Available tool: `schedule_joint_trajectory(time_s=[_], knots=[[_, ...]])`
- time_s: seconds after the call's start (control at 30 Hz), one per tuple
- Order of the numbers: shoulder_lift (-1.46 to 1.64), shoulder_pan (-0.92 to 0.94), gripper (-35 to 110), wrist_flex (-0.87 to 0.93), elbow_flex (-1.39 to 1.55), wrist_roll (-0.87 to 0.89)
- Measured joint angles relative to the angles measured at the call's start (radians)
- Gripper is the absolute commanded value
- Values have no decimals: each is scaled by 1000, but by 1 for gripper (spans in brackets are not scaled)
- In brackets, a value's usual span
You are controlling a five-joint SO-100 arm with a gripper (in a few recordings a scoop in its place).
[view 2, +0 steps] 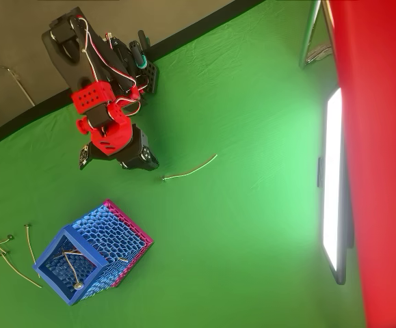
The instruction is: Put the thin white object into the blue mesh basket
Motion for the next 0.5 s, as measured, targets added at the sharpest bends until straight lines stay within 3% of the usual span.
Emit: schedule_joint_trajectory(time_s=[0.5], knots=[[-410,5,1,75,-305,14]])
